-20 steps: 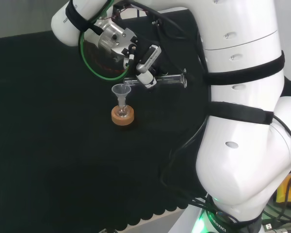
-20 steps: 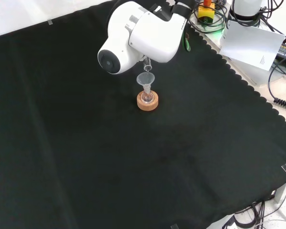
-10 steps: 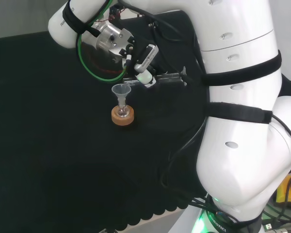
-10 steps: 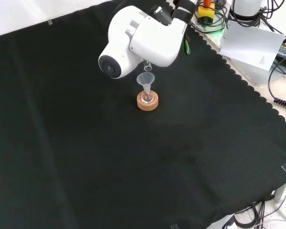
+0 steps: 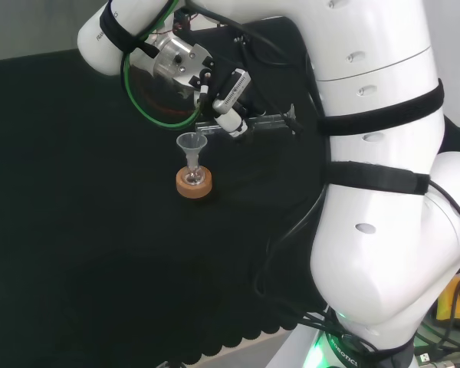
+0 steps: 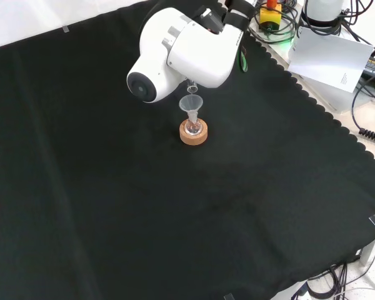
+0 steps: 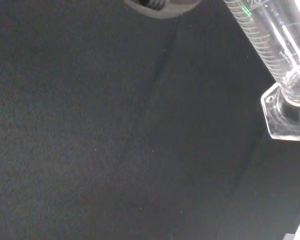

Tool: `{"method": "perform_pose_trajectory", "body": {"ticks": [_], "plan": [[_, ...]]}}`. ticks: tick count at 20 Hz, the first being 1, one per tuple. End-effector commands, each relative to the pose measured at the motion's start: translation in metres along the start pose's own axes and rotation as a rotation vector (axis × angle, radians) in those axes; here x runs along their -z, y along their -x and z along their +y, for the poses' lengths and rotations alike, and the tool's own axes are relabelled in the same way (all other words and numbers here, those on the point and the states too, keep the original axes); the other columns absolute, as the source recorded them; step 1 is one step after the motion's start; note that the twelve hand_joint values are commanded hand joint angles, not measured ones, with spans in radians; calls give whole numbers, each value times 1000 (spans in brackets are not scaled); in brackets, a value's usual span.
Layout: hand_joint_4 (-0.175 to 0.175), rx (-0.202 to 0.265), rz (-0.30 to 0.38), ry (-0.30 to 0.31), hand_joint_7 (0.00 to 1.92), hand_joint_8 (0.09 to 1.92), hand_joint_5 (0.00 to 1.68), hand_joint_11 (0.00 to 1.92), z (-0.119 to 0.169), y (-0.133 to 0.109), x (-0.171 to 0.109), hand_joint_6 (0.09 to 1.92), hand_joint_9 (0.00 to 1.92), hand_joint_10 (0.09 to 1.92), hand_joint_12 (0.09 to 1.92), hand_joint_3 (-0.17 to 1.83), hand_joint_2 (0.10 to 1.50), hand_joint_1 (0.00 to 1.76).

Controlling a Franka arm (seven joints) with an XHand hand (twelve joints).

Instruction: Pour the water from the graduated cylinder into the round-bottom flask.

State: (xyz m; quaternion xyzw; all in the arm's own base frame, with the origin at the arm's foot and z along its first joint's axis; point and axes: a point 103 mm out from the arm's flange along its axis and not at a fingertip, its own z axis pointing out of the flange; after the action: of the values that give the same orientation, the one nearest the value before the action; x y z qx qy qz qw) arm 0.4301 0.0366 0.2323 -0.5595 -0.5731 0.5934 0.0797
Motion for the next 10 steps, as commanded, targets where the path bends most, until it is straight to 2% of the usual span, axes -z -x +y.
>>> {"method": "perform_pose_trajectory", "body": {"ticks": [1,6,10], "plan": [[-175,13,5,9,1111,827,1072,1219,2,1,-1,858,1497,87,702,1,1064,1279],[-175,13,9,20,1112,827,1072,1219,0,0,1,858,1497,87,702,1,1064,1279],[-175,42,30,87,1112,827,1072,1216,1,3,-1,858,1497,87,701,1,1064,1279]]}}
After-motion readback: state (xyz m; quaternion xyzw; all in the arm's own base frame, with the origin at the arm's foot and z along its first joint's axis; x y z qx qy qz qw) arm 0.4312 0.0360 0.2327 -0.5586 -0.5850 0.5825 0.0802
